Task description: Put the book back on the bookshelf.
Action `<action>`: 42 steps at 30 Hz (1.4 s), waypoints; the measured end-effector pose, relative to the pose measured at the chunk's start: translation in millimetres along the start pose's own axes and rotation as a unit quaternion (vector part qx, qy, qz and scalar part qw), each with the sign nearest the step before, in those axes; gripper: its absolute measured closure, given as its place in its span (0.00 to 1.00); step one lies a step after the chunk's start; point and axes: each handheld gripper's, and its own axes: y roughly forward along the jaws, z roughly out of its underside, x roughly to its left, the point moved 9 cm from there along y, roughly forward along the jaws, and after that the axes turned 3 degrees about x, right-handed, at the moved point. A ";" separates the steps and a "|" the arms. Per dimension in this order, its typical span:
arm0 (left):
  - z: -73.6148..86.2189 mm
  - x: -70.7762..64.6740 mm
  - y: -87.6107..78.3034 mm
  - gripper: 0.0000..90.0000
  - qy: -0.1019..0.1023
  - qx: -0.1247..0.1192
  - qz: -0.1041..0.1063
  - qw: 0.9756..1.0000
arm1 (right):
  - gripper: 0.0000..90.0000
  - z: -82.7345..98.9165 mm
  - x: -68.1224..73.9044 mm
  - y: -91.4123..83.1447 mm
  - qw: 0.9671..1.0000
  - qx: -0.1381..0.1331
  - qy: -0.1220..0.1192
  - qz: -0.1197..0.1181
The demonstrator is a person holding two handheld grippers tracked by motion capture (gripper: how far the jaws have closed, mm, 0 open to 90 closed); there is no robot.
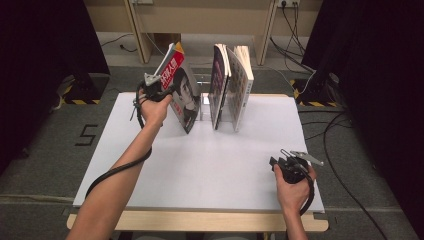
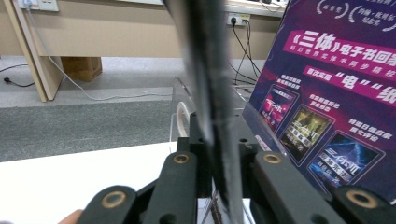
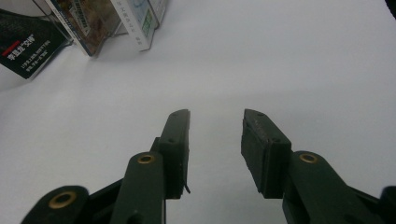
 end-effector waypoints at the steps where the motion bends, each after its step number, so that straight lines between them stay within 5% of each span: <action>1: -2.7 -1.7 0.2 0.94 0.005 0.002 0.003 1.000 | 0.69 -0.2 -0.3 0.2 1.000 -0.001 -0.003 0.000; 9: -12.7 -8.1 2.2 0.96 0.050 0.000 -0.002 0.999 | 0.69 -0.2 -2.5 -0.1 1.000 -0.001 0.001 0.001; 25: -1.0 -3.1 -2.1 0.92 0.045 -0.010 -0.001 0.999 | 0.69 -0.7 -0.6 -0.9 1.000 -0.002 -0.002 0.001; 42: 5.1 -5.0 -10.2 0.77 0.023 -0.008 0.010 1.000 | 0.69 -1.7 -2.2 -3.4 1.000 -0.004 0.001 0.002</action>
